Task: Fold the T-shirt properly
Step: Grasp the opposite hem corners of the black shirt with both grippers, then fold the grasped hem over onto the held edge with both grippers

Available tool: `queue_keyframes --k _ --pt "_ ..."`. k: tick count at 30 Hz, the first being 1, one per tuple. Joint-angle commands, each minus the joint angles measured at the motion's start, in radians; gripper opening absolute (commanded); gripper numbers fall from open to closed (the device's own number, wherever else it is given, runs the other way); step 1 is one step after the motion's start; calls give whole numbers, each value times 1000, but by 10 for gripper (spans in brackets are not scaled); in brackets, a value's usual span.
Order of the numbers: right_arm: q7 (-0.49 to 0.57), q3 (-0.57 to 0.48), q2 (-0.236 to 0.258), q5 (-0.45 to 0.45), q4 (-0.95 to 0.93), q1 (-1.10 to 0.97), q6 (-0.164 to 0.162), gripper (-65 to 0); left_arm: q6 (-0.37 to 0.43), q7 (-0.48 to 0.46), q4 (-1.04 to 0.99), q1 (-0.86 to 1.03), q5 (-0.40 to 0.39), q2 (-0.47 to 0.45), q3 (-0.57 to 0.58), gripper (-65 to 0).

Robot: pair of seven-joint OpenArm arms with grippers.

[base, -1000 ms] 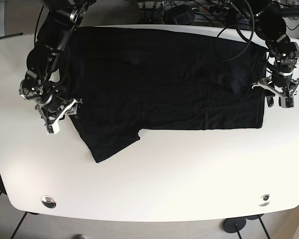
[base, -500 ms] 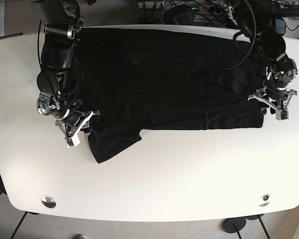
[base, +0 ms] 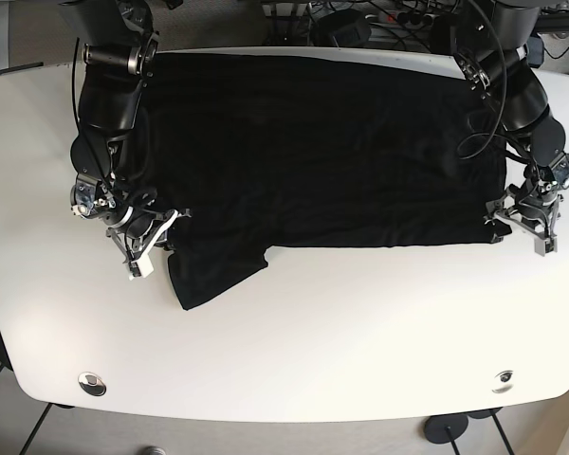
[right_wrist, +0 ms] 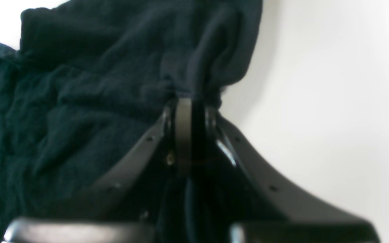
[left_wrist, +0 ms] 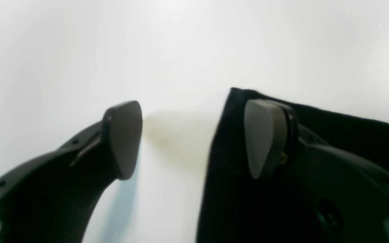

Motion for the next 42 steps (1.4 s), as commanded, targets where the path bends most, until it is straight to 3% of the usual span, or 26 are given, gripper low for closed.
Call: queue_keyframes --k 1,6,8,13,14,22,27,33,38,42 --pt "-10 2 -9 -1 12 16 3 -628 -59 50 -1 -6 6 4 43 -206" --pt "-10 3 -12 -1 13 13 3 -628 -80 51 -6 0 6 44 82 -226" --pt "-10 3 -14 -1 13 4 3 -628 -82 51 -9 3 15 47 83 -314" --pt "-10 3 -14 -1 13 2 3 -628 -77 43 0 21 14 47 83 -622" --pt "-10 3 -14 -1 13 2 3 -629 -77 43 0 21 10 47 80 -649" --pt "-15 3 -14 -1 167 0 2 -631 -142 59 260 24 10 74 37 -644" --pt "-79 3 -8 -2 336 -47 2 -631 -158 186 473 61 6 77 37 -644" --pt "-152 3 -12 -2 590 -196 2 -631 -158 266 705 155 6 113 32 -646" --pt "-219 14 -12 -1 799 -359 2 -631 -158 269 849 284 6 151 25 -646" --pt "-238 103 -66 -1 890 -464 13 -631 -158 269 906 362 6 189 -24 -646"
